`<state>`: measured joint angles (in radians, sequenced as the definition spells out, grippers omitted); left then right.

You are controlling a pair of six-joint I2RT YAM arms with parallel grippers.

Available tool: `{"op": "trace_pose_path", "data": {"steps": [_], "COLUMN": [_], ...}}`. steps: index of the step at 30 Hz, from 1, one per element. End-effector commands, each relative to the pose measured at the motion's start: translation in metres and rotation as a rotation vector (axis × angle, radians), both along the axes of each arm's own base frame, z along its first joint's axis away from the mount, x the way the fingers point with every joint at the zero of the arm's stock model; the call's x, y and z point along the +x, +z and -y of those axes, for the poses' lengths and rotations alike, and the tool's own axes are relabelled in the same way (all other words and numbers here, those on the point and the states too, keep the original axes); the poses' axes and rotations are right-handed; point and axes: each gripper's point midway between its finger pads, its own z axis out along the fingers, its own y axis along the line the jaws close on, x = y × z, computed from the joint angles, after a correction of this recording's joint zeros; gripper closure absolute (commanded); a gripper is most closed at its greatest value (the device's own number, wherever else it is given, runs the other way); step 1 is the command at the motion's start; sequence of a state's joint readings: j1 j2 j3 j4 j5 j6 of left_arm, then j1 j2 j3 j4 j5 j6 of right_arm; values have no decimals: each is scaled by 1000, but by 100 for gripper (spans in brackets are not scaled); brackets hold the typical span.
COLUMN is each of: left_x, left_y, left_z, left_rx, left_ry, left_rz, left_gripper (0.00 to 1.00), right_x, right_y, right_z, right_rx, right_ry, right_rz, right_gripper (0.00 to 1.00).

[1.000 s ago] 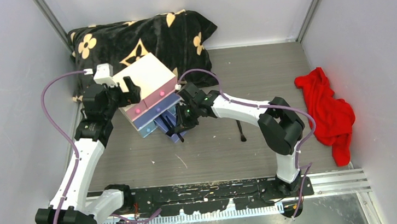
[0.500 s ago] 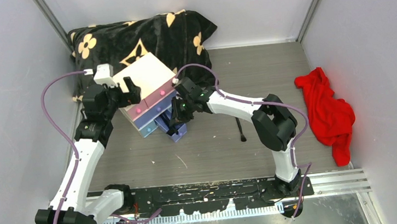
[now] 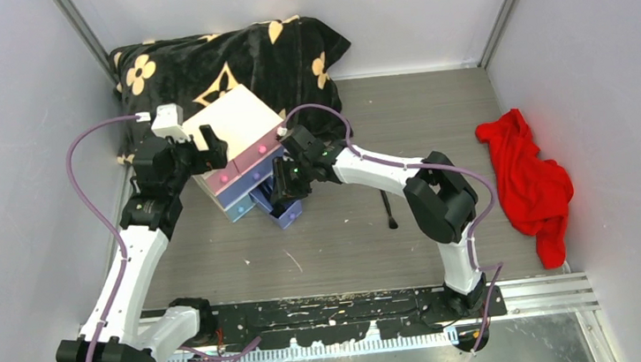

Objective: Organize the makeup
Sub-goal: Place the makeup brush in the drawer.

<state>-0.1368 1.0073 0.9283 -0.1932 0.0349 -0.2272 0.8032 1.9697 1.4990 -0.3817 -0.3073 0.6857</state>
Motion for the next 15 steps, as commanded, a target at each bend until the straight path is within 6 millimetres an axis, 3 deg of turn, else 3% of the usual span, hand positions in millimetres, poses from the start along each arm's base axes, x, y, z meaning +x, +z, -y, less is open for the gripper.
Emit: {"op": "trace_pose_path", "data": {"steps": [1,5,8,11,15], "left_x": [-8,-8,-8,-8,-8], "left_y": [-15,-15,-16,-15,-15], "left_z": [-2,-2,-3,-3,-2], "left_rx": [7,8,11,11,8], "left_ry": [7,7,10,10,8], "left_rz": [-55,-56,-58,-56,-55], "left_gripper": [0,0,0,0,0], "right_x": [16,17,20,26,23], "right_y": [49,66,72,66,29], "right_z": [-3,9,32,77,156], "right_rx": [93,76,-13,-186,-398], "right_ry": [-4,-21,-57,-132,-247], "right_rz": [156,232,314,392,342], "right_gripper": [62,62,62,62,60]}}
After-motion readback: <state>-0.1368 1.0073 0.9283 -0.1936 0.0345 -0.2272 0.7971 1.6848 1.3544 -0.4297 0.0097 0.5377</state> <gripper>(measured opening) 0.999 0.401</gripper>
